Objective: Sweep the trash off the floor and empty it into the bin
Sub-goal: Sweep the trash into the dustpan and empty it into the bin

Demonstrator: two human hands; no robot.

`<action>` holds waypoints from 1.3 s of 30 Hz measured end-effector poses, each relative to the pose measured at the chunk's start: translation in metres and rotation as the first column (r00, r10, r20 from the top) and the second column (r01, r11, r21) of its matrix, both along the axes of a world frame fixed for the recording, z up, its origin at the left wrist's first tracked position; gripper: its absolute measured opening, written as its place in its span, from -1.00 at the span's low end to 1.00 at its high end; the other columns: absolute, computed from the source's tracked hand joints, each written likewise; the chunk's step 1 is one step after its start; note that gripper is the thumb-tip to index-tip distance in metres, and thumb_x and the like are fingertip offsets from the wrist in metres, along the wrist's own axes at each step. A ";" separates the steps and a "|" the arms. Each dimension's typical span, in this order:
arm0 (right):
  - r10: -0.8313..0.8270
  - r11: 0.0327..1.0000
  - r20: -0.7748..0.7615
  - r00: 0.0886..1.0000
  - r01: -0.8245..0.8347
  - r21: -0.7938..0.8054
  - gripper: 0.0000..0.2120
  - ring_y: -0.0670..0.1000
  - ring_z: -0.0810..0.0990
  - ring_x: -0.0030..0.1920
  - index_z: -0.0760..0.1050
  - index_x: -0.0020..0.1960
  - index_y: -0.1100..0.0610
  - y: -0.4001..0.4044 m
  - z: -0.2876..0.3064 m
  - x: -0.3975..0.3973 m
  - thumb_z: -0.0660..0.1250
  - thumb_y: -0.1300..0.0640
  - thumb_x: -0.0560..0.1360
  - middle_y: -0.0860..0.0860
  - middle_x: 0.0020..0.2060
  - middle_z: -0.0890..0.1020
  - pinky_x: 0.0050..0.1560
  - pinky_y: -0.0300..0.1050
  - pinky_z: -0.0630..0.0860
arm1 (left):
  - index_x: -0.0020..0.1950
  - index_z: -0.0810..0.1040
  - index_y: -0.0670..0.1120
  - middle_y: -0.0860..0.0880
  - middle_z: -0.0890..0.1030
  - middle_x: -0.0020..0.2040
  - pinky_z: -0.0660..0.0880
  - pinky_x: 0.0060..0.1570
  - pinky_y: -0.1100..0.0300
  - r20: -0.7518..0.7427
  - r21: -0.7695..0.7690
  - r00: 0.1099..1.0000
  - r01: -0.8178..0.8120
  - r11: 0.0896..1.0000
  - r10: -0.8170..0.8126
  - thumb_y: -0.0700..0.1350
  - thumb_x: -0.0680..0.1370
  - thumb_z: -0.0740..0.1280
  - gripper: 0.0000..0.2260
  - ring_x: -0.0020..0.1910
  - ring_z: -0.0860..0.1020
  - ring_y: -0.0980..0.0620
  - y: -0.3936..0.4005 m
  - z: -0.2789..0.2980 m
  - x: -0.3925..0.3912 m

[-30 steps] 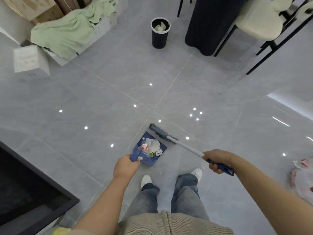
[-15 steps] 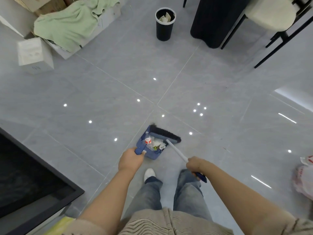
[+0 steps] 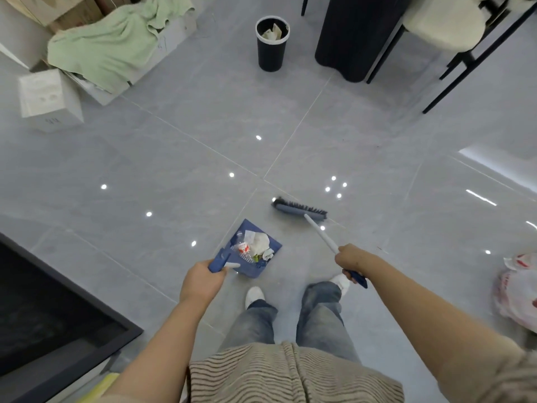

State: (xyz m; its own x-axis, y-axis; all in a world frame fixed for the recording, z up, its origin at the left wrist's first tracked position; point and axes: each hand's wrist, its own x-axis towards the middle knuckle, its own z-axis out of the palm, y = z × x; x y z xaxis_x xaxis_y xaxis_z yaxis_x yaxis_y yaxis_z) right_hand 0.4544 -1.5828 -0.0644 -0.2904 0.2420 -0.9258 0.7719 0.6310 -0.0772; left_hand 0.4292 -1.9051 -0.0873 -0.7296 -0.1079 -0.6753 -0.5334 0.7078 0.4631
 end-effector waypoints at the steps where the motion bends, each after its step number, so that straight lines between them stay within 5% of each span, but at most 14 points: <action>1: 0.081 0.996 0.035 0.996 -0.082 0.017 -0.67 0.07 0.42 -0.51 0.36 0.25 0.37 -0.008 -0.006 0.004 0.03 0.33 0.52 0.14 -0.44 0.47 -0.50 -0.16 0.41 | -0.23 0.58 -0.16 -0.08 0.50 -0.41 0.31 -0.39 0.22 0.004 -0.003 1.000 0.004 1.000 -0.004 -0.11 0.47 0.34 -0.86 -0.40 0.42 -0.05 0.001 0.000 0.000; 4: 0.308 0.950 0.129 0.943 -0.312 0.013 -0.63 0.02 0.40 -0.46 0.41 0.29 0.35 -0.033 -0.013 0.026 0.19 0.36 0.49 0.17 -0.25 0.55 -0.36 -0.14 0.50 | -0.31 0.54 -0.12 -0.10 0.51 -0.40 0.32 -0.37 0.22 0.006 -0.005 1.000 0.002 1.000 -0.002 -0.12 0.46 0.32 -0.84 -0.38 0.43 -0.07 0.005 -0.001 0.000; 7: 0.291 0.956 0.168 0.942 -0.278 -0.094 -0.63 0.00 0.40 -0.46 0.43 0.28 0.38 -0.044 -0.006 0.039 0.19 0.36 0.48 0.21 -0.19 0.60 -0.38 -0.18 0.46 | -0.26 0.56 -0.17 -0.14 0.55 -0.35 0.34 -0.35 0.22 0.009 0.001 1.000 -0.010 1.000 0.010 -0.14 0.46 0.31 -0.85 -0.34 0.46 -0.10 0.004 -0.002 -0.002; 10: -0.136 0.973 0.132 0.982 0.157 -0.168 -0.74 -0.03 0.35 -0.54 0.44 0.14 0.34 -0.027 0.011 0.048 0.10 0.29 0.52 0.10 -0.45 0.44 -0.51 -0.22 0.35 | -0.29 0.55 -0.14 -0.11 0.54 -0.36 0.33 -0.37 0.23 -0.005 0.042 0.999 -0.032 0.999 0.032 -0.14 0.46 0.33 -0.86 -0.35 0.47 -0.10 0.007 0.001 -0.003; 13: -0.611 0.743 0.147 0.778 0.628 -0.232 -0.87 -0.11 0.28 -0.66 0.35 -0.16 0.19 -0.015 0.040 0.064 0.15 0.22 0.56 0.02 -0.55 0.36 -0.64 -0.35 0.26 | -0.35 0.51 -0.08 -0.08 0.52 -0.39 0.32 -0.38 0.21 -0.022 0.083 0.996 -0.082 0.993 0.084 -0.12 0.47 0.36 -0.81 -0.35 0.47 -0.07 0.011 0.004 0.004; 16: -0.779 0.564 0.127 0.614 0.774 -0.288 -0.77 -0.12 0.28 -0.68 0.31 -0.25 0.16 -0.018 0.062 0.074 0.17 0.18 0.58 0.01 -0.56 0.35 -0.68 -0.36 0.24 | -0.34 0.52 -0.12 -0.09 0.52 -0.39 0.33 -0.37 0.20 -0.050 0.122 0.983 -0.169 0.978 0.176 -0.12 0.48 0.36 -0.80 -0.35 0.46 -0.05 0.022 0.011 0.009; 24: -0.927 0.338 0.014 0.374 0.852 -0.401 -0.79 -0.12 0.29 -0.72 0.30 -0.20 0.15 -0.030 0.096 0.035 0.14 0.16 0.61 0.02 -0.53 0.35 -0.70 -0.38 0.24 | -0.35 0.51 -0.15 -0.10 0.42 -0.47 0.37 -0.39 0.16 -0.016 0.325 0.851 -0.492 0.808 0.524 -0.07 0.46 0.42 -0.76 -0.48 0.38 -0.10 0.050 0.041 -0.040; 39: -0.946 0.246 0.051 0.321 0.811 -0.531 -0.83 -0.14 0.33 -0.71 0.34 -0.20 0.20 0.117 0.113 -0.151 0.17 0.33 0.56 -0.02 -0.63 0.38 -0.70 -0.38 0.24 | -0.30 0.37 -0.09 0.06 0.23 -0.58 0.08 -0.61 0.40 0.045 0.628 0.730 -0.552 0.549 0.682 -0.15 0.51 0.41 -0.74 -0.68 0.15 0.15 0.206 0.119 -0.228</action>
